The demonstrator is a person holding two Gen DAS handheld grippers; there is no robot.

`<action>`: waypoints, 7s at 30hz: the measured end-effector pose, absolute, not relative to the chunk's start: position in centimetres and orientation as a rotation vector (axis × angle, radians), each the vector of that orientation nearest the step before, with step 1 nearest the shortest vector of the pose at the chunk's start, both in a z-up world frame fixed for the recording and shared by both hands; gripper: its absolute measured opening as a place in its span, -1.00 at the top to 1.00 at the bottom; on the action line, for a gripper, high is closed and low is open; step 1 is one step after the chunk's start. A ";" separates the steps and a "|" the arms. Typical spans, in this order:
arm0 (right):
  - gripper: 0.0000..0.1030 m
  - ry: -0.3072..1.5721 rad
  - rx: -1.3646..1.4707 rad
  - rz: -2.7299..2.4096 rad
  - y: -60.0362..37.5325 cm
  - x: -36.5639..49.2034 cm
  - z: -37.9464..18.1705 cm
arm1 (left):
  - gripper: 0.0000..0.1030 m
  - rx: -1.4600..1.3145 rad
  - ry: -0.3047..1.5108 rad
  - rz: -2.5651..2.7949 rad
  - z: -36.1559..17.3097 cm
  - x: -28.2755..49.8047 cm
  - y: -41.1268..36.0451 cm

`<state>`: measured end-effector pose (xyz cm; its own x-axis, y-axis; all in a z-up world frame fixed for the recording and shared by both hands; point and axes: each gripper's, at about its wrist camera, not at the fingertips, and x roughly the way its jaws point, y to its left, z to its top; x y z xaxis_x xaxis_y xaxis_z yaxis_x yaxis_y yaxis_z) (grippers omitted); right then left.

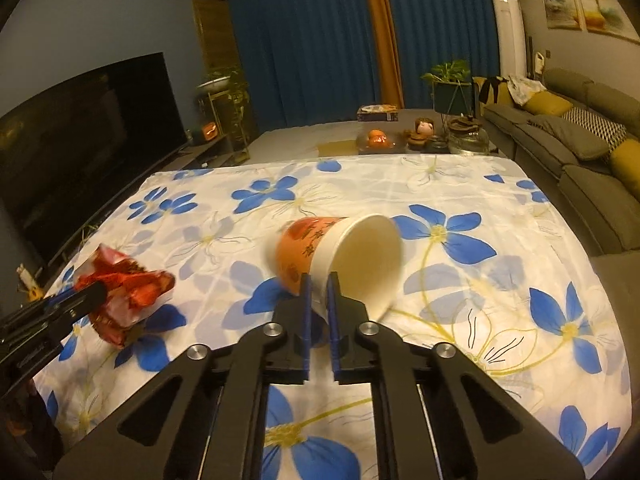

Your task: Collect trash

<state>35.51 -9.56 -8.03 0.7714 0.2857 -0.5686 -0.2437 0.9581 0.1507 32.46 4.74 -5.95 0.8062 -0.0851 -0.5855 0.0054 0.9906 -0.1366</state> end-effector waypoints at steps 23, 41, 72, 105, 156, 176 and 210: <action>0.92 0.434 0.026 0.124 -13.8 21.9 -1.0 | 0.57 -0.074 0.528 -0.147 -1.3 25.5 0.0; 0.92 0.367 0.050 -0.021 -21.3 14.3 1.0 | 0.56 -0.008 0.476 -0.335 2.1 20.4 -10.5; 0.92 0.323 0.193 -0.365 -38.9 8.2 0.0 | 0.54 0.092 0.448 -0.792 2.0 19.6 -34.6; -0.89 0.343 0.121 -0.449 -31.6 5.0 -0.3 | -0.88 0.080 0.457 -0.424 1.1 16.1 -22.1; -0.89 0.316 0.092 -0.441 -19.9 -3.4 0.0 | -0.89 0.014 0.438 -0.352 2.0 5.9 -10.0; -0.89 0.316 0.092 -0.441 -19.8 -3.5 -0.1 | -0.89 0.014 0.427 -0.362 2.4 5.3 -10.0; -0.89 0.315 0.093 -0.442 -19.7 -3.9 0.0 | -0.89 0.015 0.425 -0.366 2.6 5.2 -10.1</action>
<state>-3.93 -19.71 -0.02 0.8564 -0.4060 -0.3191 0.4346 0.9004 0.0207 5.21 -10.07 2.55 0.8467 -0.3440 -0.4058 0.3501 0.9347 -0.0618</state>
